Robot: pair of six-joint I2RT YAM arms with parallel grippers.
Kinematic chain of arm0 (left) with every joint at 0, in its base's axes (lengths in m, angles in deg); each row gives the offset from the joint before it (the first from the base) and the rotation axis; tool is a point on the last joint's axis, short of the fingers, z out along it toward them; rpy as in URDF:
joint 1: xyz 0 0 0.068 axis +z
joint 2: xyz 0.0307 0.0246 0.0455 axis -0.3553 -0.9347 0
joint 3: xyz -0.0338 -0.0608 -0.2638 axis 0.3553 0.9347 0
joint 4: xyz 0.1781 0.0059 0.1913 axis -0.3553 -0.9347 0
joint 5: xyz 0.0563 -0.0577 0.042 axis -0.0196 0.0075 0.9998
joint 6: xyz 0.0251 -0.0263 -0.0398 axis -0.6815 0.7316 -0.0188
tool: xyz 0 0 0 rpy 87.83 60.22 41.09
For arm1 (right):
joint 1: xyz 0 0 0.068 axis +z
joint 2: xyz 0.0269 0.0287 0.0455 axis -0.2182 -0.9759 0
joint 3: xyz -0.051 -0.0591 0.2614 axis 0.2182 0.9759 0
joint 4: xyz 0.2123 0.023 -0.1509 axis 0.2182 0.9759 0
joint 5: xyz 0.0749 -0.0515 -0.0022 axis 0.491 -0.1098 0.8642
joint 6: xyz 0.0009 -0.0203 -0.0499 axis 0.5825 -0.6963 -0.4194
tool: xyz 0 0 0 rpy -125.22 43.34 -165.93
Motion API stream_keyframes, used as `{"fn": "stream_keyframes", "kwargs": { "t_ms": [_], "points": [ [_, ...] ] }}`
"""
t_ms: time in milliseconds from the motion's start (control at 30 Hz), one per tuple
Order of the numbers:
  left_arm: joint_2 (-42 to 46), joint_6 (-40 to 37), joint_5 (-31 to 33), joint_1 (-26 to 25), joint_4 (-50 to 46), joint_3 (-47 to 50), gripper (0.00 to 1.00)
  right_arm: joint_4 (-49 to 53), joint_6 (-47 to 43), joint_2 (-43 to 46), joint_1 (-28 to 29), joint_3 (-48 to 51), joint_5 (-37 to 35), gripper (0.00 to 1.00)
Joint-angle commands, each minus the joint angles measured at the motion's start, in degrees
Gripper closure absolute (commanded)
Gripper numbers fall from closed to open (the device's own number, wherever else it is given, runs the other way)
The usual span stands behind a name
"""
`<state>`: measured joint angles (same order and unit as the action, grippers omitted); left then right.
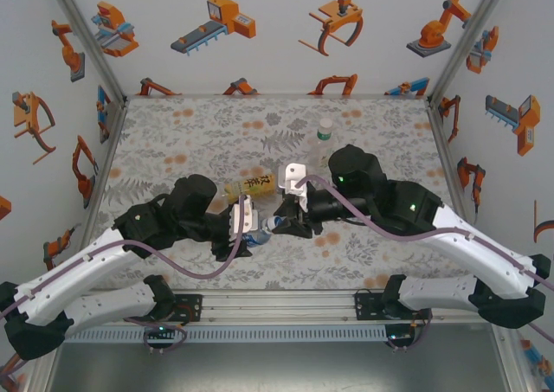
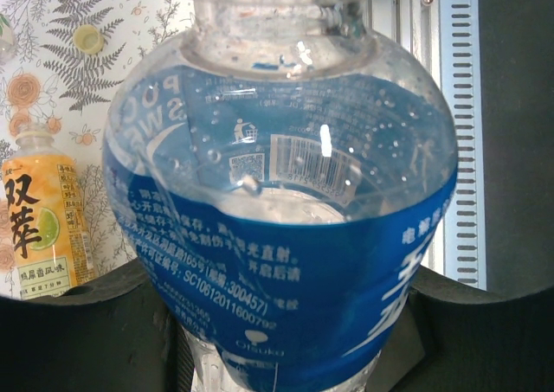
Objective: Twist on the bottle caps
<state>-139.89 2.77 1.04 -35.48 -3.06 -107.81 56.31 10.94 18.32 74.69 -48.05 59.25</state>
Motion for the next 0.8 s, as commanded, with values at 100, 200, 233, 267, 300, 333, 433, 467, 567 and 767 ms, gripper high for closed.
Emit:
{"fn": "stream_keyframes", "kwargs": {
  "t_ms": [100,200,233,267,300,333,433,467,567,767],
  "points": [
    [-0.16,-0.53,-0.67,-0.75,-0.01,-1.93,1.00,-0.44,-1.35,-0.38,0.49,-1.07,0.11,1.00],
    [-0.27,-0.60,-0.67,-0.92,-0.01,-1.98,1.00,-0.08,-1.52,-0.67,0.55,-1.24,0.55,1.00],
    [-0.28,-0.58,-0.67,-1.00,0.07,-1.96,1.00,0.10,-1.67,-0.81,0.54,-1.30,0.80,1.00],
    [-0.41,-0.53,-0.67,-1.06,0.03,-2.01,1.00,0.23,-1.81,-0.98,0.58,-1.33,1.08,1.00],
    [-0.43,-0.56,-0.67,-1.06,0.00,-1.97,1.00,0.45,-1.93,-1.12,0.56,-1.41,1.32,1.00],
    [-0.51,-0.52,-0.67,-1.18,0.06,-1.97,1.00,0.57,-2.11,-1.33,0.52,-1.55,1.61,1.00],
    [-0.53,-0.55,-0.62,-1.32,0.06,-2.01,1.00,0.82,-2.62,-1.73,0.57,-1.63,2.27,1.00],
    [-0.58,-0.59,-0.67,-1.36,0.00,-1.97,1.00,0.90,-2.73,-1.88,0.52,-1.68,2.45,1.00],
    [-0.68,-0.60,-0.75,-1.54,0.05,-2.05,1.00,1.18,-3.50,-2.26,0.55,-1.77,3.14,1.00],
    [-0.26,-0.47,-0.23,-1.63,0.52,-1.95,1.00,0.93,-1.32,-2.52,0.58,-1.17,2.19,1.00]
  ]
}}
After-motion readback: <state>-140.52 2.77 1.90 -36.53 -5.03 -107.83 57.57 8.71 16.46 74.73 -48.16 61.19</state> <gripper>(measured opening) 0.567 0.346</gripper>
